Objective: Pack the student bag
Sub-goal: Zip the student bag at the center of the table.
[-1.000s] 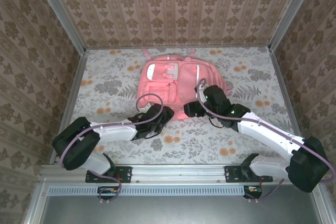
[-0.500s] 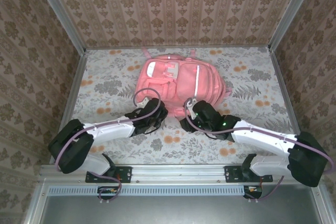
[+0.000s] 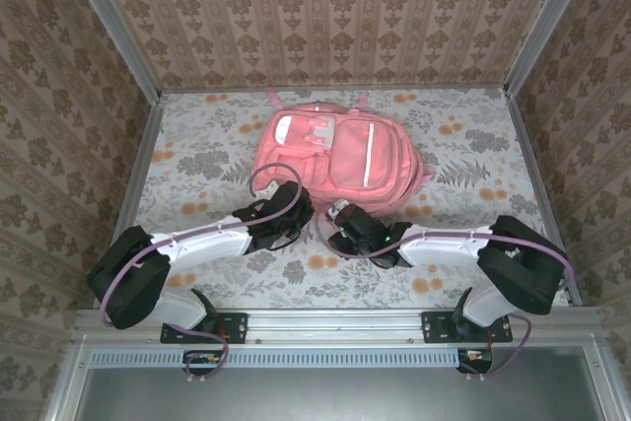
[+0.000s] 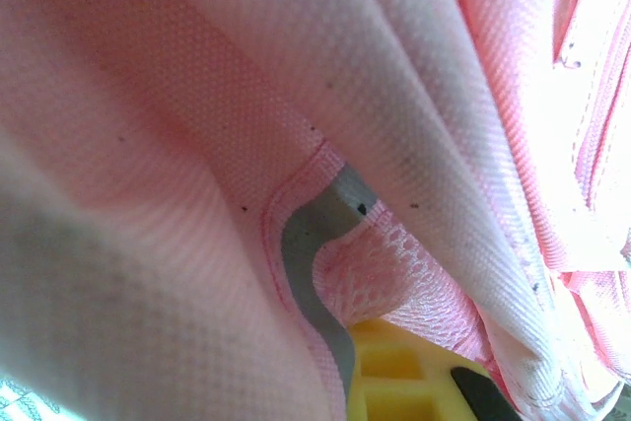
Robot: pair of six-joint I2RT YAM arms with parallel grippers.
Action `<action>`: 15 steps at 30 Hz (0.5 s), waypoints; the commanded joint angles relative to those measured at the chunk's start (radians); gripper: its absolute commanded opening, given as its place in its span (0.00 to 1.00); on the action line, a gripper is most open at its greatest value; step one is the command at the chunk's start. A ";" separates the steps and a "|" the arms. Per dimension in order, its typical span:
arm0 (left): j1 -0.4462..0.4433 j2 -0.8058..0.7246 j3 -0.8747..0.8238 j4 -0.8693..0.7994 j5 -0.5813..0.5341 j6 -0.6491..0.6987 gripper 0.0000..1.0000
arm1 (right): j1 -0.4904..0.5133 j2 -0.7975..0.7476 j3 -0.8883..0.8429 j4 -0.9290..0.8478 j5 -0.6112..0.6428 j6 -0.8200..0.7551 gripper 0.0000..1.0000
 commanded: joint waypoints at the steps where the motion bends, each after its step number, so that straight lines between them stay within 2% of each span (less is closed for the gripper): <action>1: 0.011 -0.014 0.038 -0.054 -0.021 0.024 0.04 | 0.010 0.049 0.035 0.070 0.064 -0.016 0.40; 15: 0.007 -0.004 0.051 -0.079 -0.001 0.012 0.04 | 0.009 0.181 0.106 0.185 0.150 -0.049 0.38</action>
